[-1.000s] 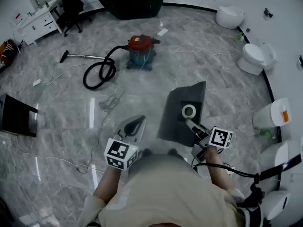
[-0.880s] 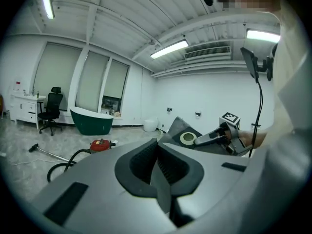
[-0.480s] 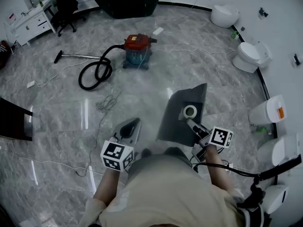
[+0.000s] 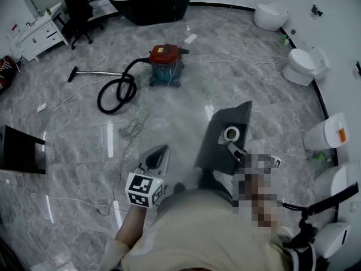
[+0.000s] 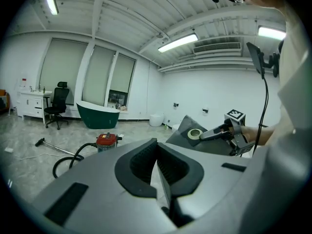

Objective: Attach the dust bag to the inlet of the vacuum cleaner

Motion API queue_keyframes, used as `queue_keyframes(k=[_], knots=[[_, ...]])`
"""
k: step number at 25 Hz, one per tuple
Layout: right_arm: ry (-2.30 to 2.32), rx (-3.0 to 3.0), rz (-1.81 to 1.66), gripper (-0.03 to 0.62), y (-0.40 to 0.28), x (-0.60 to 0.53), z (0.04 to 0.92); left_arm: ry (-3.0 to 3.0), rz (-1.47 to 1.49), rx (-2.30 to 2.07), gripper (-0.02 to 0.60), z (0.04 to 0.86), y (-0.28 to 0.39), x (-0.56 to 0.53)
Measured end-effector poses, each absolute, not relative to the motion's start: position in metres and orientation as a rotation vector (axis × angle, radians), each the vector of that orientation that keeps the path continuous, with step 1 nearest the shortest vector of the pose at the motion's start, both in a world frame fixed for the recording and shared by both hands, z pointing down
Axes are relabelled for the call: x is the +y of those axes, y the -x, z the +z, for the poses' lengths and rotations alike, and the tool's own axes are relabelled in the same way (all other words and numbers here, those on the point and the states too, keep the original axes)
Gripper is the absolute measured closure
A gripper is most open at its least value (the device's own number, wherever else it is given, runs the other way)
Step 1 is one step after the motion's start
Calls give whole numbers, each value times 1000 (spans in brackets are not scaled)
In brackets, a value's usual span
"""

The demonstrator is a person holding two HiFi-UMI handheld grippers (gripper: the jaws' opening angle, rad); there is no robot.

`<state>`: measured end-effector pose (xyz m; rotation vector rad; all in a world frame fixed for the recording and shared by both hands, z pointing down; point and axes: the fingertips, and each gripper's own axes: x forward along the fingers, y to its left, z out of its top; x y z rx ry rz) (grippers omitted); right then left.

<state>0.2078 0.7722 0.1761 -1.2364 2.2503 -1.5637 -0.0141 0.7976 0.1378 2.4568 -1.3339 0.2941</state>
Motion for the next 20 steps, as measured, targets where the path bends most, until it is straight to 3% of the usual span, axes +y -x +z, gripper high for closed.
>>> queue_keyframes(k=[20], knots=[[1083,2277,-1649,556,-349,614,202,-2455,502,-1409,586,115,-158,646]])
